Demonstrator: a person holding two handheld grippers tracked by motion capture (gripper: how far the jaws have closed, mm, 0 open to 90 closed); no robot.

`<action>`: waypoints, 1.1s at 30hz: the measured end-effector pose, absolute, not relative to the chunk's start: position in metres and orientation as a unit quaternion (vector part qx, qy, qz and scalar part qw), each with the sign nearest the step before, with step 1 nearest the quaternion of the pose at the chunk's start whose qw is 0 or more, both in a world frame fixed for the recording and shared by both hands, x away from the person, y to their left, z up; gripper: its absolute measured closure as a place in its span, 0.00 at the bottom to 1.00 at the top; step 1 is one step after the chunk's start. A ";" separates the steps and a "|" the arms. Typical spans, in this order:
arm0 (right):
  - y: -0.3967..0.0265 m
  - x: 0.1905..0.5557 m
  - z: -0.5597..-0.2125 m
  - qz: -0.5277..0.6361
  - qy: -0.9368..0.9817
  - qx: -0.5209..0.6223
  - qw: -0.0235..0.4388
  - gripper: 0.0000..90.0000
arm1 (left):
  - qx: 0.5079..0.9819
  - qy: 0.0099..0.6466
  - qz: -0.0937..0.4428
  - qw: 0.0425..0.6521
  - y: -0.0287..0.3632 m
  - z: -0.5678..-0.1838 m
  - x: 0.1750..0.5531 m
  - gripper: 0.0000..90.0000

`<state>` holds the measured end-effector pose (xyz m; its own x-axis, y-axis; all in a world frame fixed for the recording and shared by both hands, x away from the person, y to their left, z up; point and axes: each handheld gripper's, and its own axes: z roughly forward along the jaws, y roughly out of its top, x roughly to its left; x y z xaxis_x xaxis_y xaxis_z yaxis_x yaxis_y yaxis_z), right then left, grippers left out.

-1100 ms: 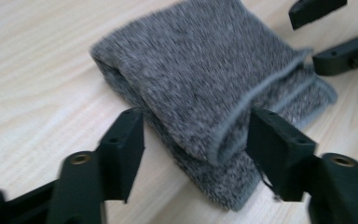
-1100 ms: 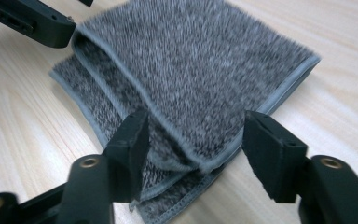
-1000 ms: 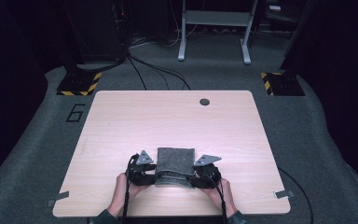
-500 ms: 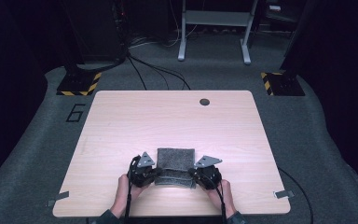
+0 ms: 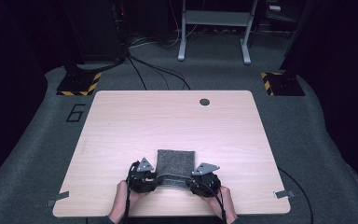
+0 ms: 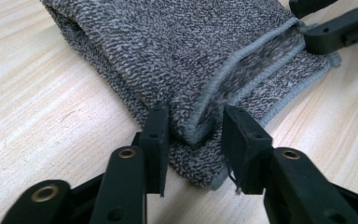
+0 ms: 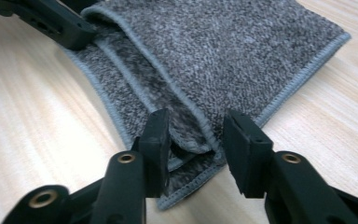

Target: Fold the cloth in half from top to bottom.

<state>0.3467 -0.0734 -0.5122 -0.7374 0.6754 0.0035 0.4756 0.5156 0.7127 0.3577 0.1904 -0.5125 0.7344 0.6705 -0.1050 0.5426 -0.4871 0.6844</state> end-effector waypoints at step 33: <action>-0.076 0.335 -0.474 0.410 0.838 0.316 0.174 0.97 | 0.848 0.331 0.133 0.392 0.197 -0.490 0.353 0.96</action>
